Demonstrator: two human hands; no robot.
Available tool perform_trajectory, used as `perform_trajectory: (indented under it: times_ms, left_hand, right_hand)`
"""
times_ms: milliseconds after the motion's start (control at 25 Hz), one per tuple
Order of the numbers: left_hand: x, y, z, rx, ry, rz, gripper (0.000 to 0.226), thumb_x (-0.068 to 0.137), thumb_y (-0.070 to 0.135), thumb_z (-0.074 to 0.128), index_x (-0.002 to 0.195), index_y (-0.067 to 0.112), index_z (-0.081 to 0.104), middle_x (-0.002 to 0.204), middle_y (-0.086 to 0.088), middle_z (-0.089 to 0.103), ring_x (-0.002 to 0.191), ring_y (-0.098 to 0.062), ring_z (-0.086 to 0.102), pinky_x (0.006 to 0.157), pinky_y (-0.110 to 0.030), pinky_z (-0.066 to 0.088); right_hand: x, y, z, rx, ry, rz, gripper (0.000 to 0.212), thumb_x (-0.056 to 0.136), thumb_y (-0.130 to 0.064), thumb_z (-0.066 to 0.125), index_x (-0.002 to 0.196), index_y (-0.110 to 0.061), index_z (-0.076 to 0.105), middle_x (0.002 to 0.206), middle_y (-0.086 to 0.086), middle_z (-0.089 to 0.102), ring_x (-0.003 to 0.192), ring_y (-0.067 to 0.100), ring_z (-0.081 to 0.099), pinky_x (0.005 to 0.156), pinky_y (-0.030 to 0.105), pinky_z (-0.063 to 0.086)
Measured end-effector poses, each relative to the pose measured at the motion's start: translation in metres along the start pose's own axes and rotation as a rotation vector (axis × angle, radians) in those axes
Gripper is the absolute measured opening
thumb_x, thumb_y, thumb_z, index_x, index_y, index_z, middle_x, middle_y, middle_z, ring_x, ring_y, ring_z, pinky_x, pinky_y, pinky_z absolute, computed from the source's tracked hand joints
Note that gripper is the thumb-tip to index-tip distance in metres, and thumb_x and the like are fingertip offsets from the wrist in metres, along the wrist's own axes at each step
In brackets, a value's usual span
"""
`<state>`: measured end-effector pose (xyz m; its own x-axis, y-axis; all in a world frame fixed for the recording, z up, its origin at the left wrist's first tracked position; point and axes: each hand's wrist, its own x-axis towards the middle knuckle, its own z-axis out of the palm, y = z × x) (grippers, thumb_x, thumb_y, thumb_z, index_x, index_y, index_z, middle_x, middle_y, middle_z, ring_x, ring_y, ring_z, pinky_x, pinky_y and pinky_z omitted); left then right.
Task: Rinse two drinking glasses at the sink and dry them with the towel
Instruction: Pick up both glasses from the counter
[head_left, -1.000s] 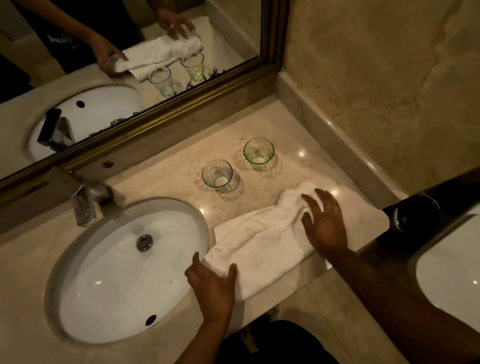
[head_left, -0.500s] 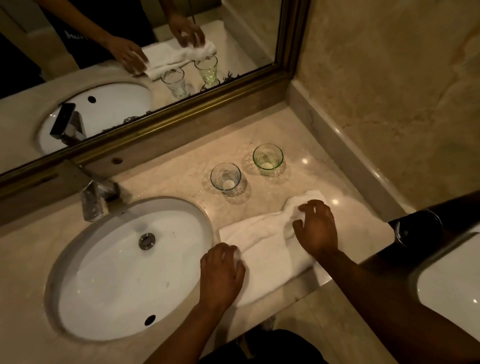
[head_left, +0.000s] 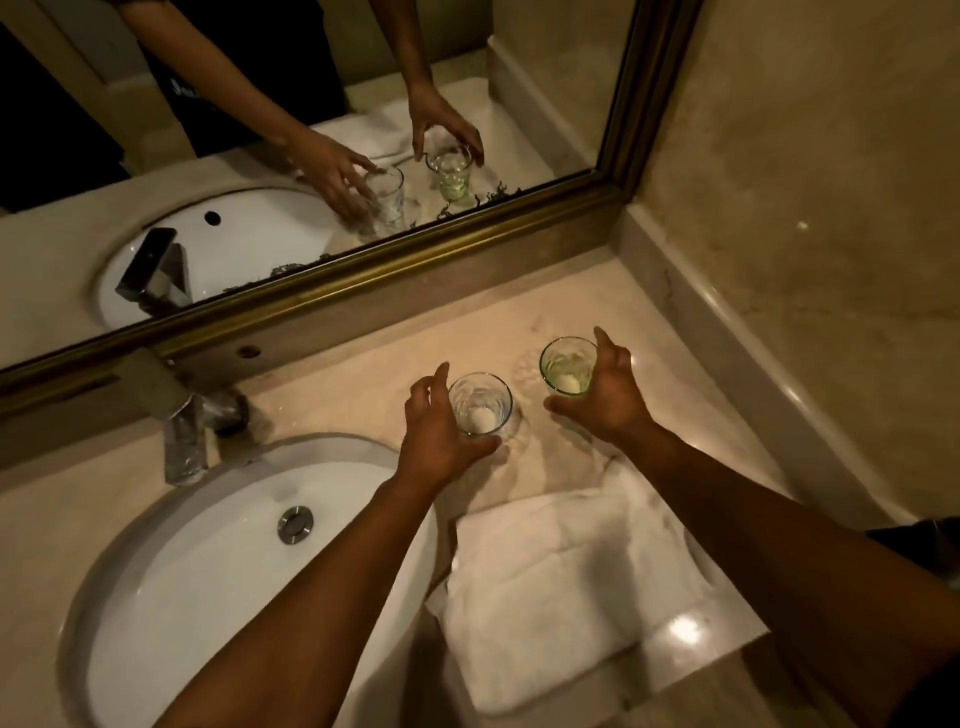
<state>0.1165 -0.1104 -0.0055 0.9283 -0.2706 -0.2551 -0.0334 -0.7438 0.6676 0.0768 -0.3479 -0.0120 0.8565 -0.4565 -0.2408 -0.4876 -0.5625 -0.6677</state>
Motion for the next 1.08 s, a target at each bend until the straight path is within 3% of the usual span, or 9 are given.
perform_trajectory:
  times_ms: [120, 280, 400, 560, 720, 1080]
  left_hand:
    - [0.010, -0.005, 0.007, 0.002, -0.033, 0.038, 0.119, 0.065, 0.033, 0.093, 0.159, 0.017, 0.023, 0.157, -0.010, 0.031, 0.145, -0.029, 0.030, 0.114, -0.034, 0.030]
    - [0.016, -0.013, 0.012, -0.048, -0.038, 0.084, 0.110, 0.066, 0.029, 0.092, 0.157, 0.018, 0.031, 0.153, -0.008, 0.044, 0.140, -0.026, 0.043, 0.111, -0.033, 0.036]
    - [0.017, -0.015, 0.015, -0.134, 0.020, 0.100, 0.101, 0.061, 0.024, 0.094, 0.148, 0.019, 0.044, 0.139, -0.003, 0.056, 0.124, -0.023, 0.057, 0.100, -0.031, 0.048]
    - [0.008, -0.013, 0.012, -0.146, 0.063, 0.110, 0.097, 0.061, 0.021, 0.094, 0.145, 0.015, 0.045, 0.136, -0.004, 0.055, 0.118, -0.021, 0.058, 0.096, -0.029, 0.048]
    - [-0.023, -0.017, -0.004, -0.175, 0.110, 0.088, 0.096, 0.061, 0.020, 0.094, 0.144, 0.017, 0.044, 0.135, -0.003, 0.055, 0.118, -0.019, 0.057, 0.096, -0.033, 0.050]
    - [-0.132, -0.076, -0.066, -0.252, 0.302, -0.056, 0.087, 0.061, 0.016, 0.092, 0.133, 0.030, 0.046, 0.130, 0.005, 0.054, 0.117, -0.017, 0.057, 0.095, -0.027, 0.046]
  right_hand:
    - [0.012, 0.005, 0.007, 0.003, -0.030, -0.030, 0.126, 0.062, -0.027, 0.094, 0.158, -0.014, 0.013, 0.151, 0.017, 0.033, 0.137, 0.031, 0.040, 0.112, 0.033, 0.034]
    - [0.019, 0.014, 0.014, 0.077, 0.025, -0.041, 0.118, 0.060, -0.024, 0.095, 0.154, -0.013, 0.025, 0.142, 0.014, 0.047, 0.124, 0.029, 0.054, 0.107, 0.039, 0.045]
    - [0.015, 0.013, 0.014, 0.076, 0.062, -0.082, 0.107, 0.058, -0.024, 0.094, 0.147, -0.014, 0.037, 0.137, 0.011, 0.053, 0.118, 0.025, 0.058, 0.100, 0.032, 0.048]
    - [-0.006, 0.003, 0.008, 0.113, 0.070, -0.173, 0.100, 0.058, -0.019, 0.092, 0.144, -0.017, 0.041, 0.132, 0.006, 0.054, 0.113, 0.017, 0.056, 0.092, 0.024, 0.045]
    - [-0.037, -0.014, 0.004, 0.152, 0.007, -0.240, 0.102, 0.060, -0.018, 0.092, 0.147, -0.019, 0.038, 0.133, 0.003, 0.053, 0.115, 0.014, 0.055, 0.097, 0.032, 0.050]
    - [-0.121, -0.074, 0.064, 0.146, -0.230, -0.372, 0.106, 0.061, -0.017, 0.091, 0.151, -0.020, 0.034, 0.133, 0.000, 0.051, 0.115, 0.010, 0.052, 0.096, 0.023, 0.043]
